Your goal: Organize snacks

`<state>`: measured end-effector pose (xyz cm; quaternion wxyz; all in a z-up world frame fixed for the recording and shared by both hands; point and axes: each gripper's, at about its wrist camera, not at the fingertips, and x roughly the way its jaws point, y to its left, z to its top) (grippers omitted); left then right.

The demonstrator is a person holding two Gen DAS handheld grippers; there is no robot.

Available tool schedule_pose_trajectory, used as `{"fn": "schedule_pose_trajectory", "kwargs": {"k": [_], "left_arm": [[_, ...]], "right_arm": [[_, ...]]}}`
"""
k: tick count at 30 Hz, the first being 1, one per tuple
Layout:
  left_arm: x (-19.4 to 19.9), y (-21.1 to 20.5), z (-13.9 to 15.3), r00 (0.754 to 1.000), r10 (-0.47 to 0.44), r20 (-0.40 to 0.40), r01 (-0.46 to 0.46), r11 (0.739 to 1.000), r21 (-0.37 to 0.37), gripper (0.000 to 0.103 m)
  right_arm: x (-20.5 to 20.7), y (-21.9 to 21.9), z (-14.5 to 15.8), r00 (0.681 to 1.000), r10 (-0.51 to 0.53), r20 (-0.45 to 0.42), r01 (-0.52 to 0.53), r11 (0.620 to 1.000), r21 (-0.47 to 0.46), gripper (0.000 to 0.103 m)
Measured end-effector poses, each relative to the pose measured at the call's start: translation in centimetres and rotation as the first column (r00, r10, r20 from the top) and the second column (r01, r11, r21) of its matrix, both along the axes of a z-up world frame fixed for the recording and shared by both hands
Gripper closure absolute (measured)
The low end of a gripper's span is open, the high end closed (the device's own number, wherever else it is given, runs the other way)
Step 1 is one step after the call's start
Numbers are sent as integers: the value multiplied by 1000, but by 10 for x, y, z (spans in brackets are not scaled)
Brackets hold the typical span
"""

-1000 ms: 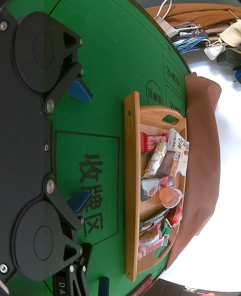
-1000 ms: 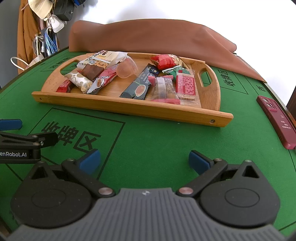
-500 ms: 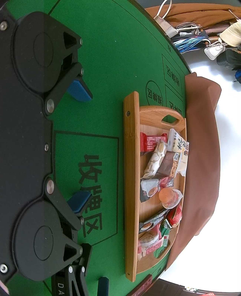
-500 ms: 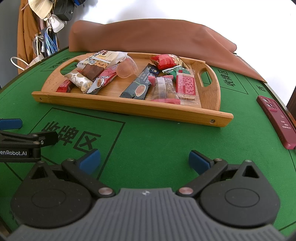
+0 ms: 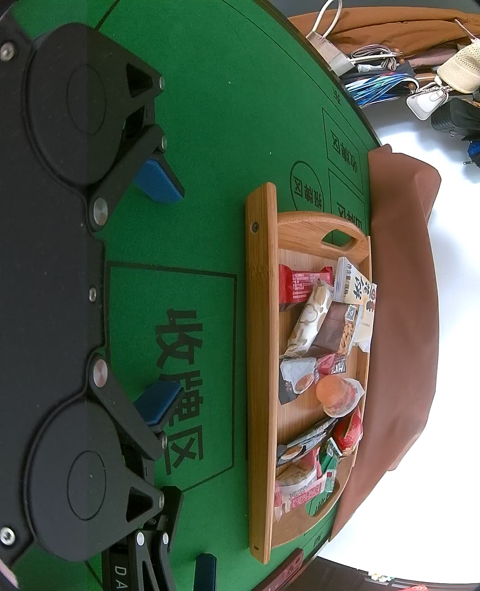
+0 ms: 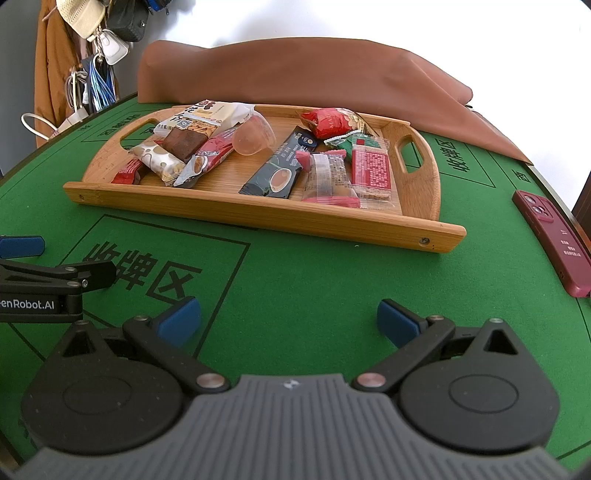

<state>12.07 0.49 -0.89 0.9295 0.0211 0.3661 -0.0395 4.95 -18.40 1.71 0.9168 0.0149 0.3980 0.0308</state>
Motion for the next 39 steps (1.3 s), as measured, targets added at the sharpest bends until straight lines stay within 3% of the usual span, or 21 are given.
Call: {"fn": "schedule_pose_trajectory", "kwargs": {"k": [39], "left_arm": [[2,0,-1,1000,11,0,-11,1000,2,0]], "right_arm": [[0,0,0,1000,0,0,0,1000,0,0]]}}
